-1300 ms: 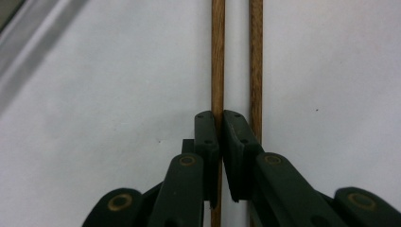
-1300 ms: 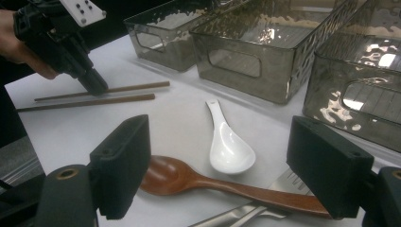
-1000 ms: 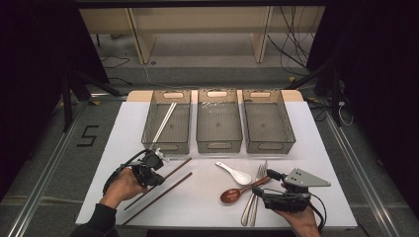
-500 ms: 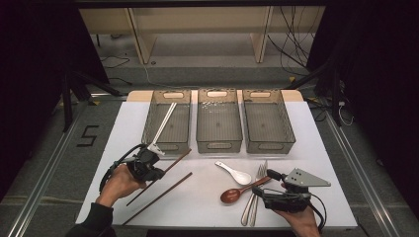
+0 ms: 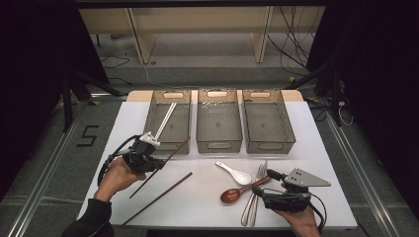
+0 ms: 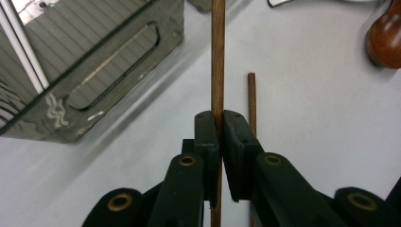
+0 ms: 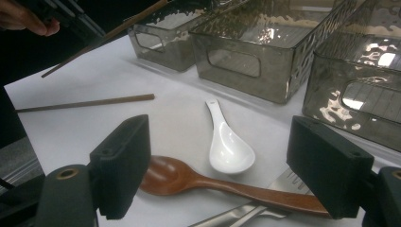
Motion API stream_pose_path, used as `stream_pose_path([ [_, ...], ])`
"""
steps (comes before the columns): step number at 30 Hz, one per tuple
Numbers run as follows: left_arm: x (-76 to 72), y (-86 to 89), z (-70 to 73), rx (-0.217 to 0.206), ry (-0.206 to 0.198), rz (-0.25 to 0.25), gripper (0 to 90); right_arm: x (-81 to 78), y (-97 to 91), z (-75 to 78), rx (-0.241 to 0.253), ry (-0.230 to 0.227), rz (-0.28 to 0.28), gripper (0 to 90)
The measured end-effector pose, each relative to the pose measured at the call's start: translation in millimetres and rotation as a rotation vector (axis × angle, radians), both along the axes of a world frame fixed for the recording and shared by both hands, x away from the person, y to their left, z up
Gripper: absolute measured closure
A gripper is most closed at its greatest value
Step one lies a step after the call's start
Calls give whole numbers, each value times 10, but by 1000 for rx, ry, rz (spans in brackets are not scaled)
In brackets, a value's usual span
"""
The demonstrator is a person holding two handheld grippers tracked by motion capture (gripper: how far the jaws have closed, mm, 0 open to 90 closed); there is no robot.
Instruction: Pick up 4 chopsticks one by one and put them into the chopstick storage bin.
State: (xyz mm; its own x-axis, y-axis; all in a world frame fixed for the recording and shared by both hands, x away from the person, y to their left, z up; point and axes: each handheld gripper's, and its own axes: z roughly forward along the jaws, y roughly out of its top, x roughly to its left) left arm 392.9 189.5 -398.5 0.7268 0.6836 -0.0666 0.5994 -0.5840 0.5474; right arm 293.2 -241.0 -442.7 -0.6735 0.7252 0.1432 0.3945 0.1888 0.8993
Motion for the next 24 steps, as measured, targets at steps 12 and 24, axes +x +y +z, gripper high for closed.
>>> stream_pose_path([
  [12,224,121,292,-78,-73,62,843,4,-3,-4,3,1,-3,233],
  [24,502,91,596,-118,-149,84,843,4,-8,-4,5,1,-3,232],
])
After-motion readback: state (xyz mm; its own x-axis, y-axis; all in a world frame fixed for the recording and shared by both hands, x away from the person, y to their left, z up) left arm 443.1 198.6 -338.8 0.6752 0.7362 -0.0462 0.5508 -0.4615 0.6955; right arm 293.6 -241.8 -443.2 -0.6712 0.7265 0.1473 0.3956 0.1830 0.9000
